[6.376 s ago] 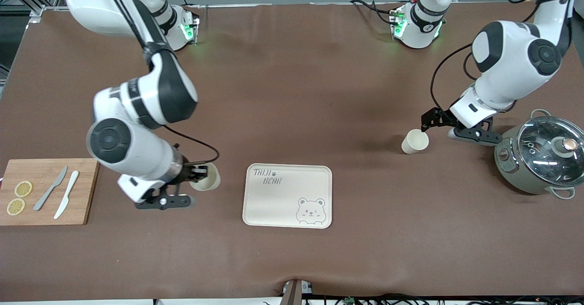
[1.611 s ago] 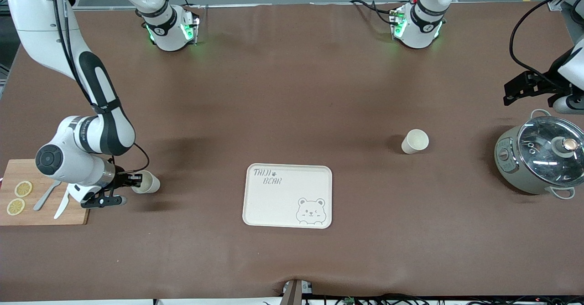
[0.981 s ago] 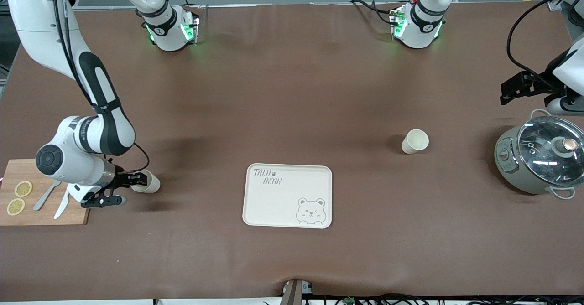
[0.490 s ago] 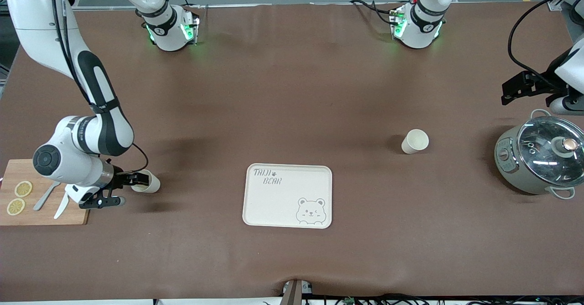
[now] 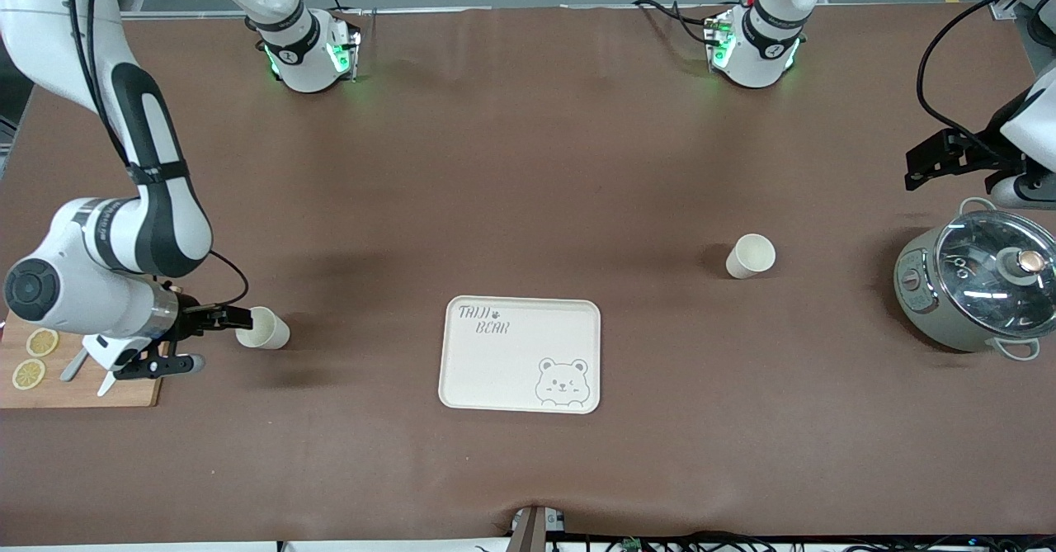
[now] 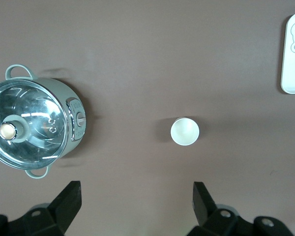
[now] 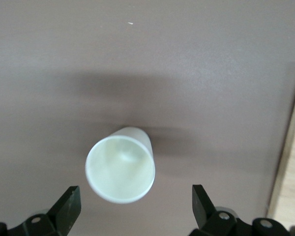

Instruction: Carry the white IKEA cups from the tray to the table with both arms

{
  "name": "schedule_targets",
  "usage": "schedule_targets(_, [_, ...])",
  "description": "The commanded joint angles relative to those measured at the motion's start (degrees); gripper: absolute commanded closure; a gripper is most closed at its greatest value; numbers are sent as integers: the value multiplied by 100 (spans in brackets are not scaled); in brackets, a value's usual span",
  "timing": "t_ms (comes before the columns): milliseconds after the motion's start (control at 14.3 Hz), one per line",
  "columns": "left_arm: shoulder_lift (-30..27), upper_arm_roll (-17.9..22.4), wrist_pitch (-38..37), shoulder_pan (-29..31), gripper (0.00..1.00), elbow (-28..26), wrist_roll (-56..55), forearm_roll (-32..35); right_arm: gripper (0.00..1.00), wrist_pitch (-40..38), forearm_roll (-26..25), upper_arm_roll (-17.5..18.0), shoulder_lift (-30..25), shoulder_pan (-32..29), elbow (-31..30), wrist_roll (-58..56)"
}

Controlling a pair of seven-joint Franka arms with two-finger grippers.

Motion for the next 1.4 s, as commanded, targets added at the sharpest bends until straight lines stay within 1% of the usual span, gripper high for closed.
schedule_targets(0, [75,-20,-138,-3,0,185,8,15,0,-687,16,-12,-470,25,130,-41])
schedule_targets(140, [110,-20,-138,-3,0,185,17,15,0,-1302,-10,-21,-602,25,533,-24])
schedule_targets(280, [110,-20,-138,-3,0,193,-1,15,0,-1944,-19,-21,-612,33,1043,-15])
schedule_targets(350, [110,-20,-138,-3,0,193,-1,15,0,-2164,-28,-30,-681,25,1167,-23])
schedule_targets(490, [110,-20,-138,-12,0,193,-1,15,0,-2315,-89,-30,-997,33,1177,-24])
schedule_targets(701, [110,-20,-138,-12,0,193,-1,15,0,-2684,-326,-38,-1541,7,1177,-41])
schedule_targets(911, [119,-20,-138,-20,0,193,-1,24,0,-3158,-327,-73,-1990,-28,1194,-24])
schedule_targets(1051, [110,-20,-129,-21,0,193,-1,24,0,-3274,-309,-82,-2377,-159,1177,-58])
schedule_targets(1331, [110,-20,-129,-21,0,193,-1,24,0,-3563,-318,-109,-2651,-239,1186,-15])
